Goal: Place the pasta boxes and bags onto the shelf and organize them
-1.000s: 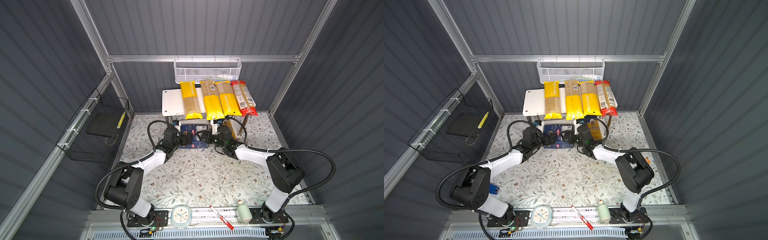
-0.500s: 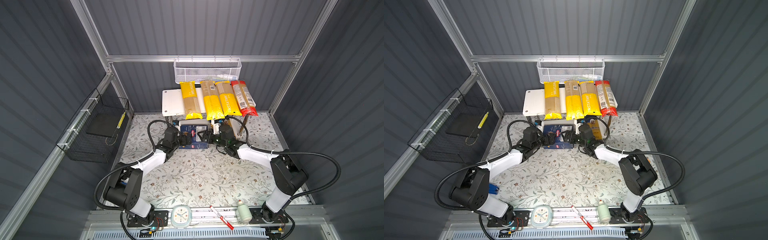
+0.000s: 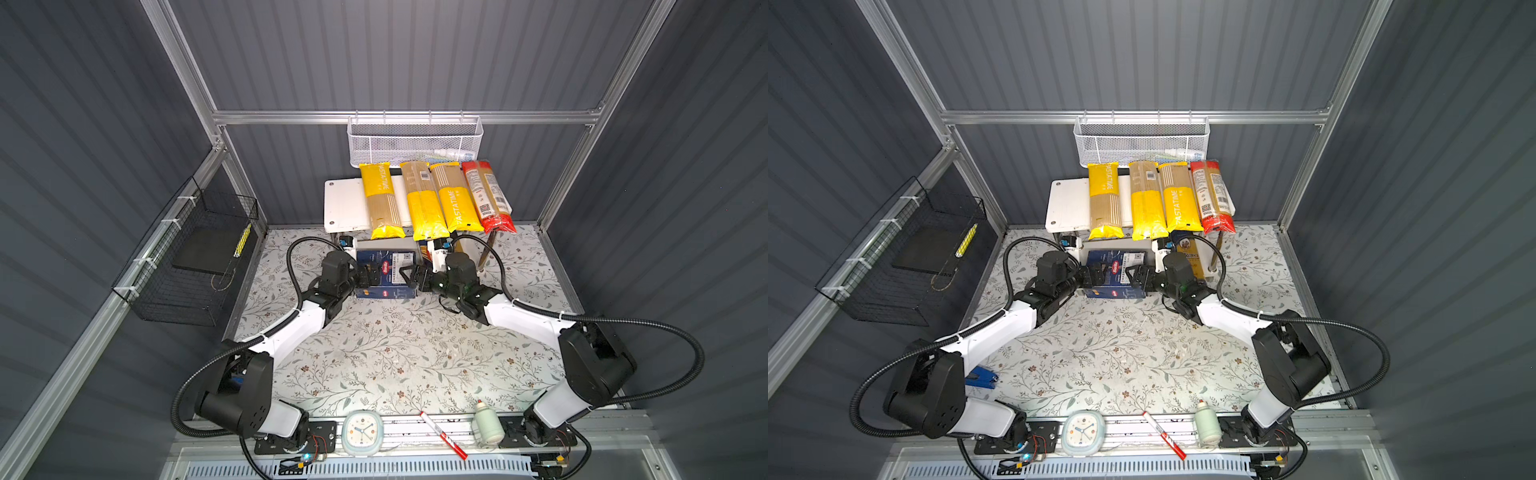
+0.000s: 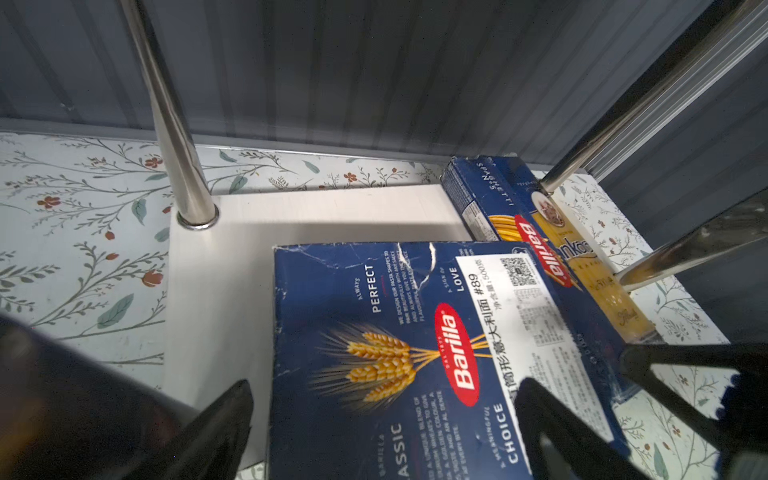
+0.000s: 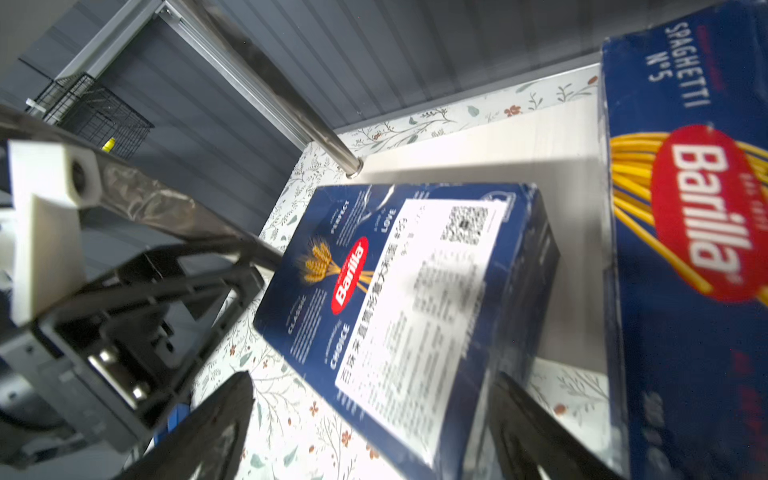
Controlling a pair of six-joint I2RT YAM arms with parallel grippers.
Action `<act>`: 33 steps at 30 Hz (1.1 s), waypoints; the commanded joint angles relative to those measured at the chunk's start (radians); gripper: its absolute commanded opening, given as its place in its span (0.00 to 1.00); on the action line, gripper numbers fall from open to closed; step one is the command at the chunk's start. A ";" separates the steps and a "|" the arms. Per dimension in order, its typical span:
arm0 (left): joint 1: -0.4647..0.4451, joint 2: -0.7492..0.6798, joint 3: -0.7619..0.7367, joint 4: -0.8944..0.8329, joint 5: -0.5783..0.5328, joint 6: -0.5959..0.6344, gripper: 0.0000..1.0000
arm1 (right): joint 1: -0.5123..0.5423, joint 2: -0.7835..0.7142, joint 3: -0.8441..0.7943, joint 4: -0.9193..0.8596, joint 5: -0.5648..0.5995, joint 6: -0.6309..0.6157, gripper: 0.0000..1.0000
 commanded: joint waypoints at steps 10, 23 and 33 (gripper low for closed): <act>0.008 -0.308 -0.135 -0.250 -0.022 -0.010 0.99 | 0.135 -0.168 -0.104 -0.106 0.018 -0.090 0.88; 0.137 -0.609 -0.310 -0.511 -0.108 -0.043 0.99 | 0.222 0.102 0.056 0.024 -0.099 -0.081 0.88; 0.136 -0.708 -0.392 -0.510 -0.134 -0.060 0.99 | 0.221 0.246 0.162 0.088 -0.098 -0.120 0.90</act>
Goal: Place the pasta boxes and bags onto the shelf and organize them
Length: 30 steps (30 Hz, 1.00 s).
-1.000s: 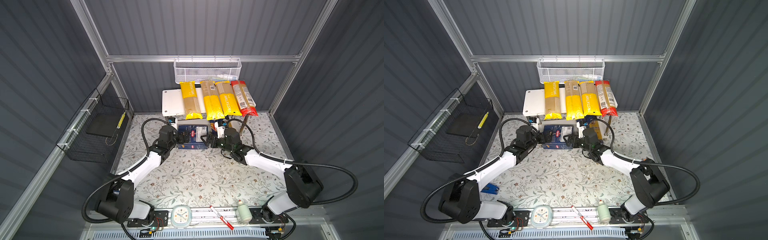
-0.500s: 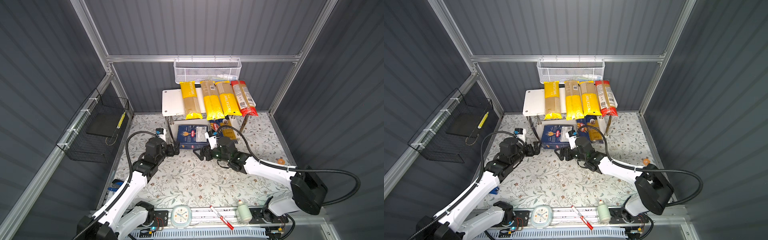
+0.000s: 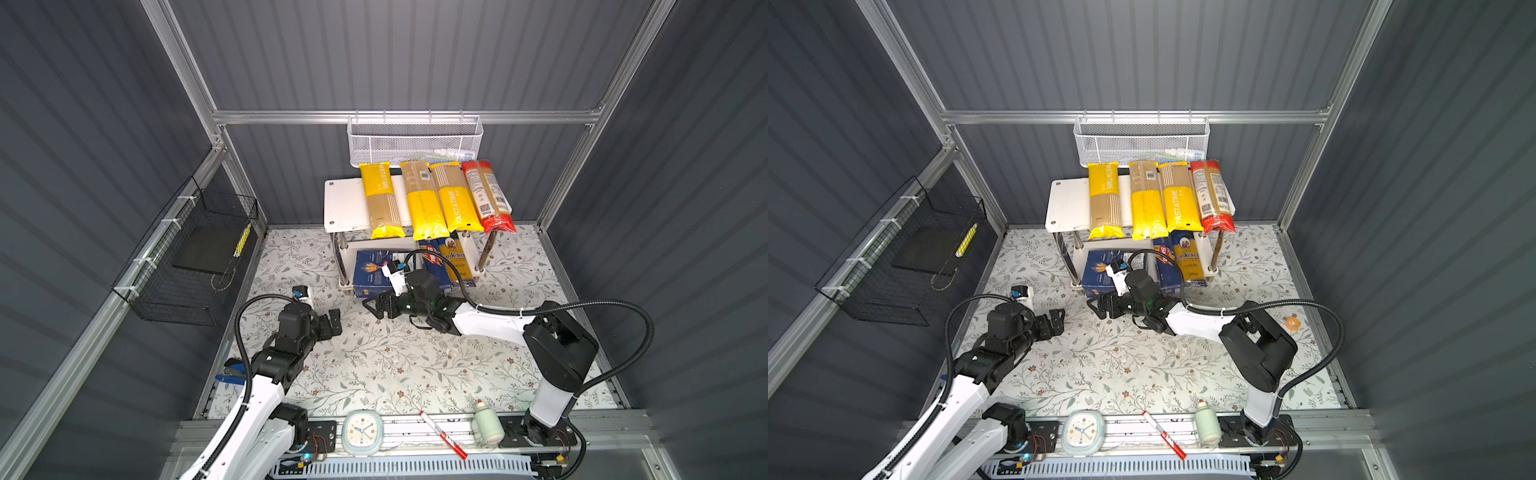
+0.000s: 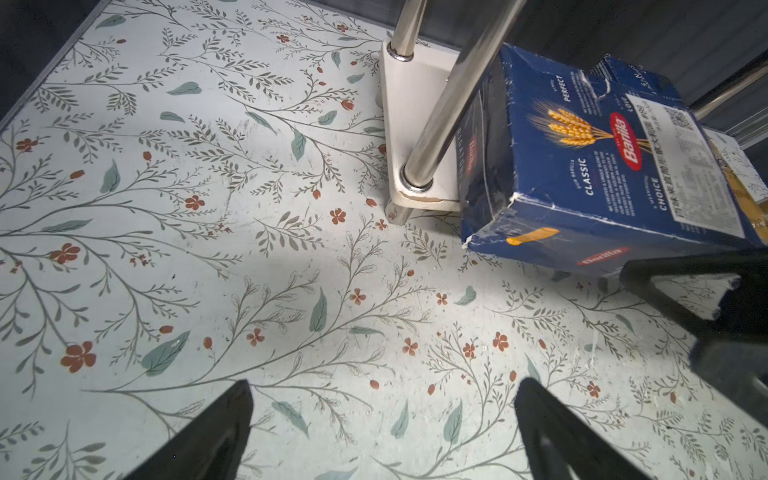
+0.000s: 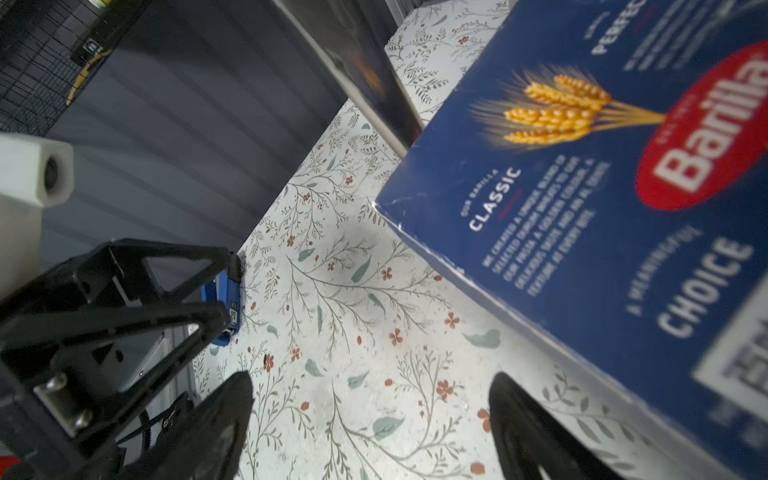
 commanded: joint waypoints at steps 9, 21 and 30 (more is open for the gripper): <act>0.002 -0.029 0.007 -0.025 0.000 -0.019 0.99 | -0.038 0.070 0.060 0.042 -0.014 -0.039 0.91; 0.002 0.031 0.026 0.022 -0.024 0.002 0.99 | -0.104 0.109 0.130 -0.030 -0.038 -0.097 0.91; 0.002 0.063 0.002 0.066 -0.058 0.019 0.99 | -0.118 0.162 0.194 -0.065 -0.084 -0.117 0.92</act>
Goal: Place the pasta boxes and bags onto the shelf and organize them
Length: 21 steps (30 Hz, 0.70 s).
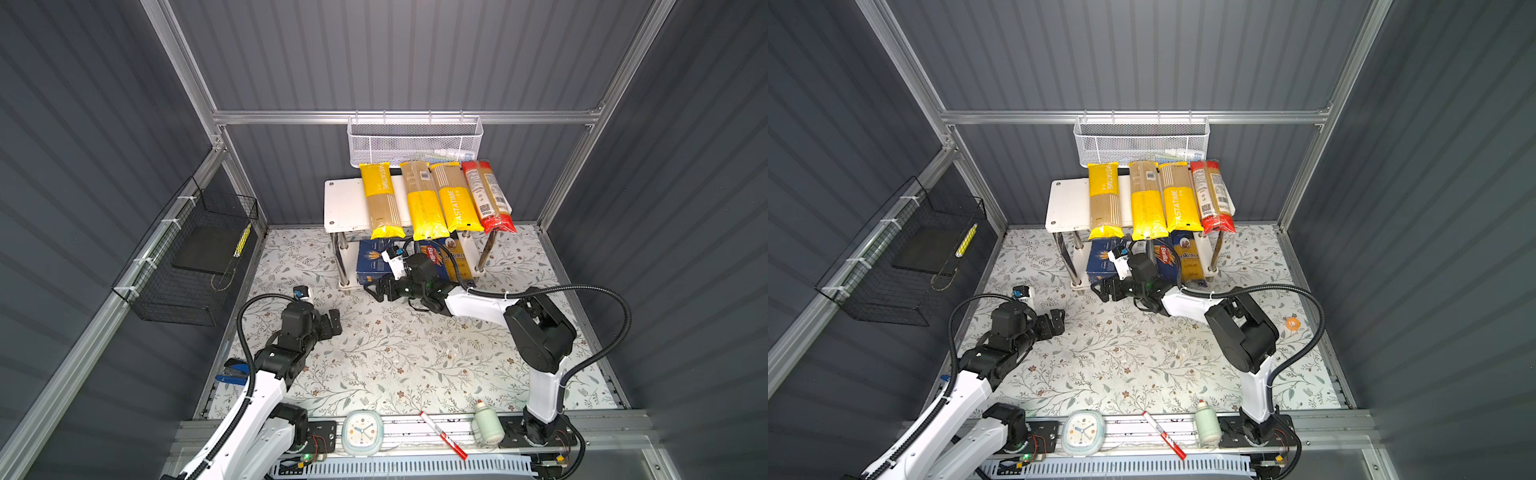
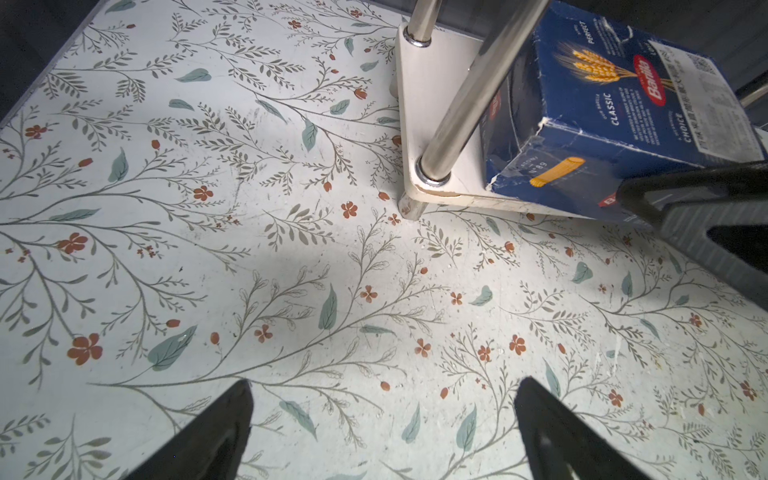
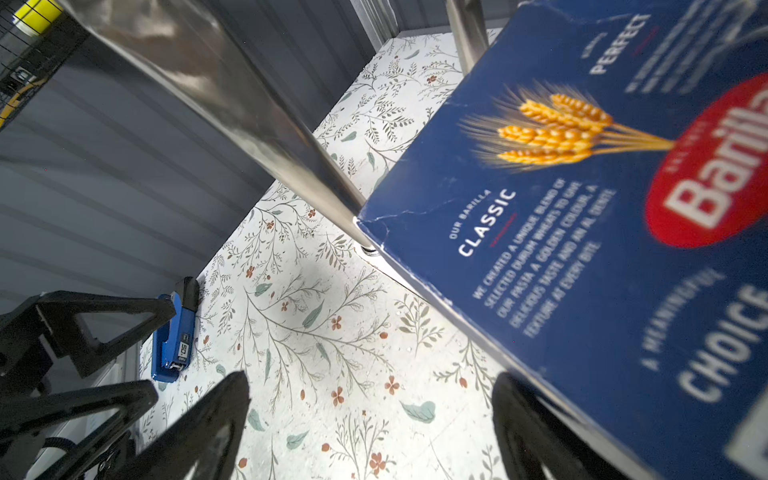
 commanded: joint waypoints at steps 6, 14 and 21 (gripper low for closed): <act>0.004 0.025 0.013 0.058 -0.049 0.040 0.99 | -0.012 -0.002 0.024 -0.024 -0.008 -0.034 0.92; 0.004 -0.006 -0.005 0.062 -0.058 0.028 0.99 | -0.031 -0.056 -0.046 -0.047 0.055 -0.033 0.93; 0.004 0.011 0.007 0.066 -0.057 0.042 0.99 | -0.068 -0.069 -0.072 -0.034 0.056 -0.050 0.93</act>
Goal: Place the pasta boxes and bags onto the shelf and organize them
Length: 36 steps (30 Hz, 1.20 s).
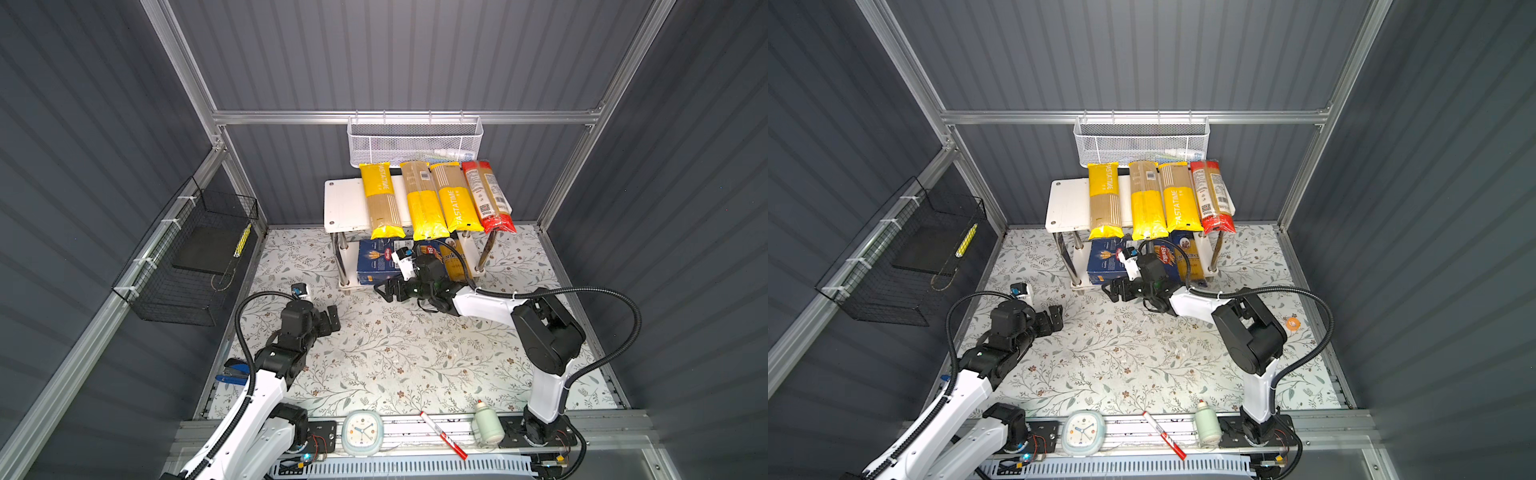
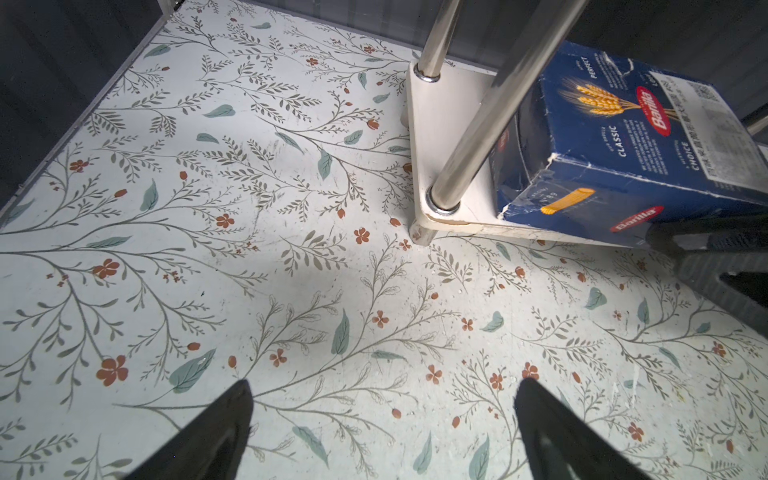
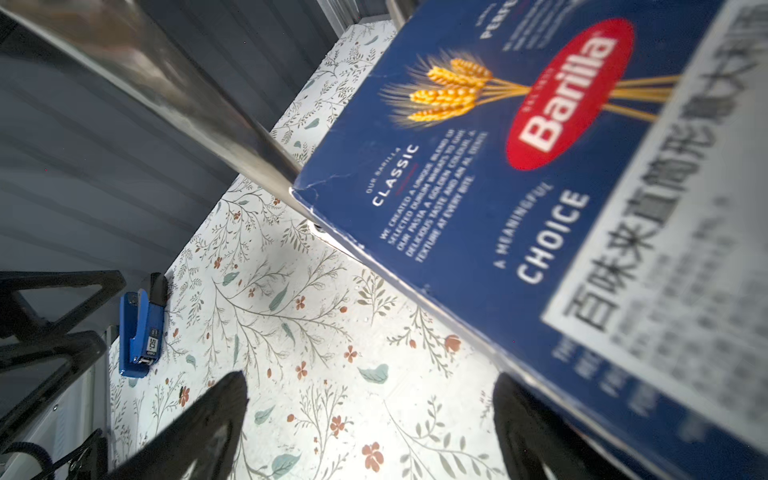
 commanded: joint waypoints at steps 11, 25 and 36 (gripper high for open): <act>0.006 0.028 0.012 0.040 -0.044 0.046 0.99 | -0.018 0.042 0.090 -0.025 0.003 -0.042 0.93; 0.040 0.097 0.009 0.148 -0.106 0.104 0.99 | 0.036 -0.170 -0.164 -0.001 0.072 -0.016 0.93; 0.372 0.327 -0.029 0.423 0.034 0.049 0.99 | -0.062 -0.783 -0.586 -0.344 0.504 0.021 0.99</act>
